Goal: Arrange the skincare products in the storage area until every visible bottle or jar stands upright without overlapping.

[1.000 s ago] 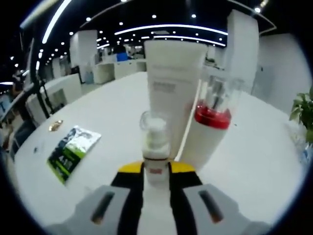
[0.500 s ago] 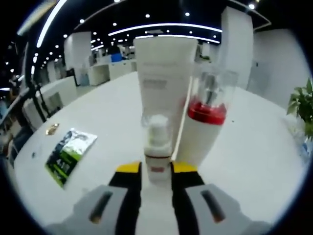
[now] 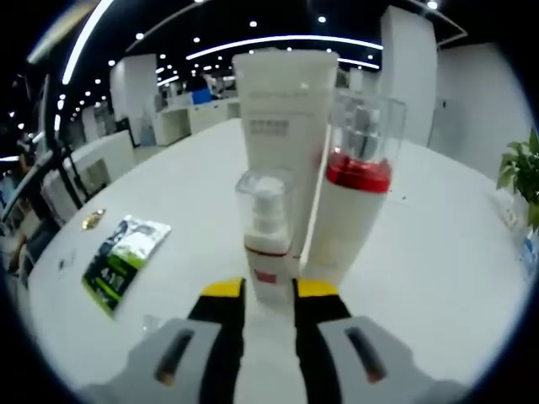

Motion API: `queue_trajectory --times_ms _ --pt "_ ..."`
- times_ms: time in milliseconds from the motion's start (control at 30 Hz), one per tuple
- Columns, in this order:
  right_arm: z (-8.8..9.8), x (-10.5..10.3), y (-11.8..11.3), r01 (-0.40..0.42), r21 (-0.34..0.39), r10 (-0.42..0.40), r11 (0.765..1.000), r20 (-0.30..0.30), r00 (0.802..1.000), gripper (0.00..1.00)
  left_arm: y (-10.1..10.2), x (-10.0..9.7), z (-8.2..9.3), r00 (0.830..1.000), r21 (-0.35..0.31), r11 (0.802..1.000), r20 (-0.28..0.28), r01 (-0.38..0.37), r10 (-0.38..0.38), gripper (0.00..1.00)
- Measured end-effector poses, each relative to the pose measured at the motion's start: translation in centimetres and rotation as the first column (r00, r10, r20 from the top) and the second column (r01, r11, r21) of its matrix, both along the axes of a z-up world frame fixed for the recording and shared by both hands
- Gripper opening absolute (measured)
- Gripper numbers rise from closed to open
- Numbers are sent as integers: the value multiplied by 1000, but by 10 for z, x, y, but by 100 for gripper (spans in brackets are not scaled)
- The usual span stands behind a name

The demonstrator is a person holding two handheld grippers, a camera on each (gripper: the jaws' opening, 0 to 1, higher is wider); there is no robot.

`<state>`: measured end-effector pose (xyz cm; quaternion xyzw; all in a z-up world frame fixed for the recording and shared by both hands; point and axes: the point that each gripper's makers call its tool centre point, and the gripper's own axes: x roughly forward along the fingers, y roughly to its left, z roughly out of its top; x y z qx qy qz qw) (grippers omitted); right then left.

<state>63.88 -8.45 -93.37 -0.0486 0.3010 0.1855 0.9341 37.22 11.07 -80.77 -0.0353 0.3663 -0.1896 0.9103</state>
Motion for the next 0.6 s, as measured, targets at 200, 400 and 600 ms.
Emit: queue_trajectory --times_ms 200,400,600 --pt "7 -27 9 -49 85 49 995 -2 999 34 -2 3 -2 1000 -16 1000 3 -8 8 40" --pt "7 -62 23 -108 137 114 985 -37 993 37 -12 9 -3 1000 -37 999 8 14 -13 40" --pt "-7 -100 32 -160 162 182 974 -137 974 38 -14 16 -3 1000 -53 998 22 23 -22 40"
